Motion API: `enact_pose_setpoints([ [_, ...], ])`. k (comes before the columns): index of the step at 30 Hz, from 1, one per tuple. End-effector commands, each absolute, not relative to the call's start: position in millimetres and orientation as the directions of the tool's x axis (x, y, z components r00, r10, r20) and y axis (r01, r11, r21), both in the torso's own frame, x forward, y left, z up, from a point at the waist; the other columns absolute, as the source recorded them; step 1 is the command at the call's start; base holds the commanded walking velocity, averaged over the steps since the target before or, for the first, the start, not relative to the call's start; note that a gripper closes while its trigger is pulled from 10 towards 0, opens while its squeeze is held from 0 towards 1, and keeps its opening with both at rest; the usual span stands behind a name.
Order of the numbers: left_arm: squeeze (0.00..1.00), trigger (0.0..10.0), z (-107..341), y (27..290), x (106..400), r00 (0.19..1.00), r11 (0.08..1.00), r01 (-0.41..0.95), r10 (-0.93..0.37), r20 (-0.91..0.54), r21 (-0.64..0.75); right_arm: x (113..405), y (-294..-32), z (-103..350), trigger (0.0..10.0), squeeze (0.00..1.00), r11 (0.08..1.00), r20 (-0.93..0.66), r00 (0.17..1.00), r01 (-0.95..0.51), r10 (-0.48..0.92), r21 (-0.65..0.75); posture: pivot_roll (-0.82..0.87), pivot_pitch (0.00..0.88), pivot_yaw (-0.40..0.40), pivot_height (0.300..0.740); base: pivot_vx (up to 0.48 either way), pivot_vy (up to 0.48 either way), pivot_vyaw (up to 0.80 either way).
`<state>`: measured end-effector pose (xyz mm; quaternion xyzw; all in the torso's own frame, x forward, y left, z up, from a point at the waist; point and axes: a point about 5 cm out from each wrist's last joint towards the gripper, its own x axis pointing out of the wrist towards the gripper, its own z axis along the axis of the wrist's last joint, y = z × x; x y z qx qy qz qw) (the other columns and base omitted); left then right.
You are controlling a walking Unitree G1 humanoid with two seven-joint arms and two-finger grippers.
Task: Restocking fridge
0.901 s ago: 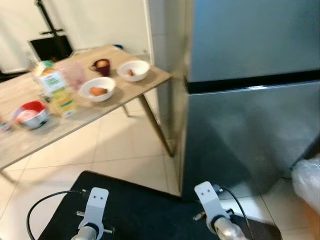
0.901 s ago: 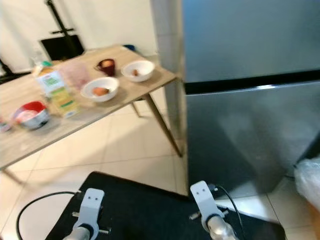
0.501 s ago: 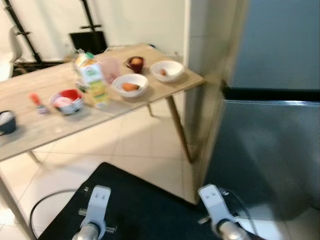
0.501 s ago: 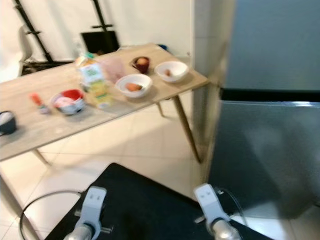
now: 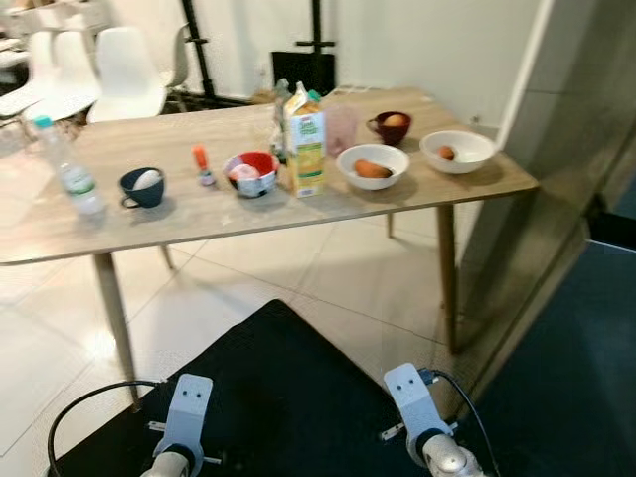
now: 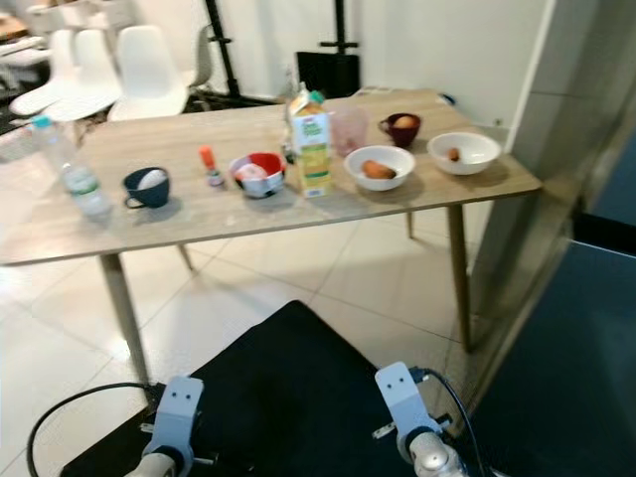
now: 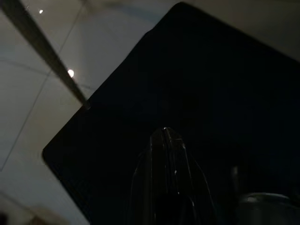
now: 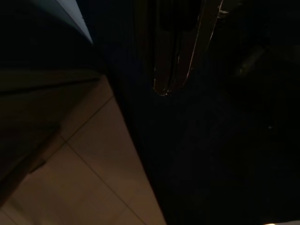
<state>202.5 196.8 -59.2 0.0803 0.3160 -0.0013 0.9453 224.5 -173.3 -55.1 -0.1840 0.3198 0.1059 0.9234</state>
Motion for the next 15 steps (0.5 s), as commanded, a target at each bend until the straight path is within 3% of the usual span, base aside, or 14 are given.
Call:
enact_pose_setpoints([
  [1,0.0,10.0,-58.2,199.2,203.5,0.805,0.988,0.041,0.056,-0.591,0.149,223.7,-170.9,-56.3,10.0,0.0,0.908,-0.638,0.766,-0.322,0.083,-0.268,-0.08,0.057,0.058,0.74,0.0,0.0,0.8],
  [5,0.0,10.0,-58.7,200.4,202.8,0.8,0.985,0.05,0.058,-0.597,0.164,223.8,-170.8,-56.3,10.0,0.0,0.907,-0.638,0.766,-0.324,0.083,-0.27,-0.08,0.065,0.058,0.74,0.0,0.0,0.79],
  [15,0.0,10.0,-57.8,202.2,202.5,0.807,0.989,0.032,0.061,-0.587,0.147,225.5,-169.6,-55.2,10.0,0.0,0.923,-0.631,0.771,-0.298,0.083,-0.244,-0.07,0.073,0.054,0.74,0.0,0.0,0.0],
])
